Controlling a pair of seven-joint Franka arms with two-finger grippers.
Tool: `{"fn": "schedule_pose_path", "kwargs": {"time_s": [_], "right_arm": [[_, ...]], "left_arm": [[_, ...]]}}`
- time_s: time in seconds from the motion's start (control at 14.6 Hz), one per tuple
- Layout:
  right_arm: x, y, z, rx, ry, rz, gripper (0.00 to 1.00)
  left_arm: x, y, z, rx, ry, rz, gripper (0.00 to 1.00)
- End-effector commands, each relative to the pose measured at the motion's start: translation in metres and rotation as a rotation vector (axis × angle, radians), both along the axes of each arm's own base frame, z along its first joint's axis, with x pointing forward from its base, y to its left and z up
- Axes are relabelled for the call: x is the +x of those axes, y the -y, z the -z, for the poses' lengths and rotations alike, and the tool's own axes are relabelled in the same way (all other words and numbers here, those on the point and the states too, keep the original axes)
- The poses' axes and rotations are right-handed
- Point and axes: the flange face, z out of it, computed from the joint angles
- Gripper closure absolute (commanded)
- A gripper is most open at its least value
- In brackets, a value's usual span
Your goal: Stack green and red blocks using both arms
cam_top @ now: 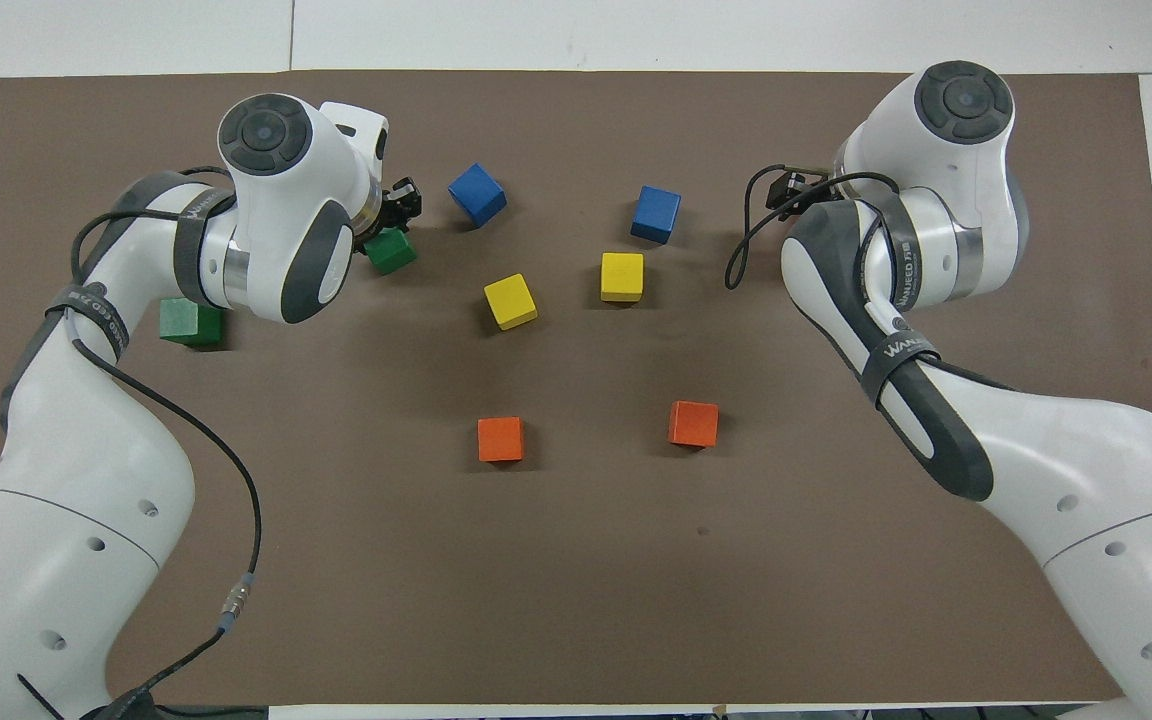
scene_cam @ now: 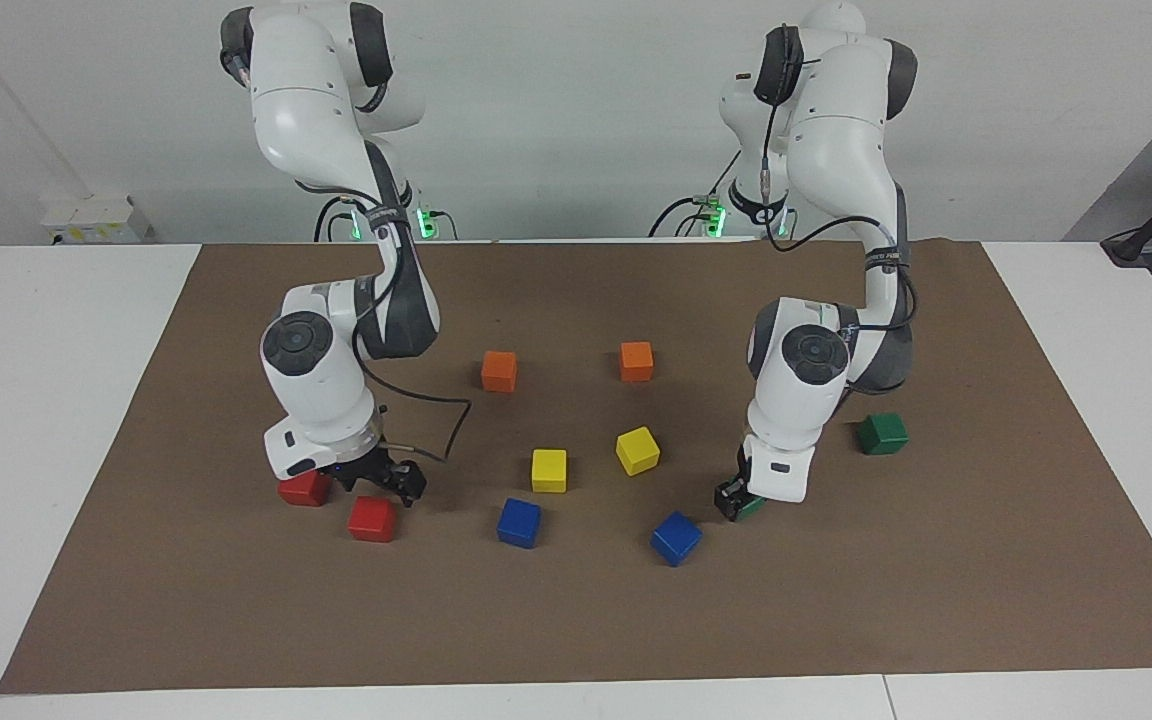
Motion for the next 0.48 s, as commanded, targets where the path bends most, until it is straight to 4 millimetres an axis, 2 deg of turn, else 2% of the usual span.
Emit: {"fn": "schedule_pose_path", "kwargs": {"time_s": [0.0,0.07,0.14,0.21,0.41], "right_arm": [[0.015,0.008,-0.002,-0.017,0.033,0.013,0.0],[0.015,0.009,0.0,-0.016,0.039,0.014,0.0],[0.015,0.009,0.006,-0.016,0.038,0.015,0.0],[0.014,0.008,0.013,-0.014,0.041,0.013,0.0],[0.011,0.012,0.029,-0.013,0.038,0.016,0.0]], "left_arm": [[-0.003,-0.049,-0.049,0.081,-0.065,0.187,1.0],[-0.017,-0.076,-0.059,0.087,-0.089,0.266,1.0],[-0.03,-0.123,-0.069,0.085,-0.101,0.29,1.0],[-0.043,-0.151,-0.072,0.081,-0.116,0.354,1.0],[-0.069,-0.217,-0.08,0.026,-0.139,0.503,1.0]]}}
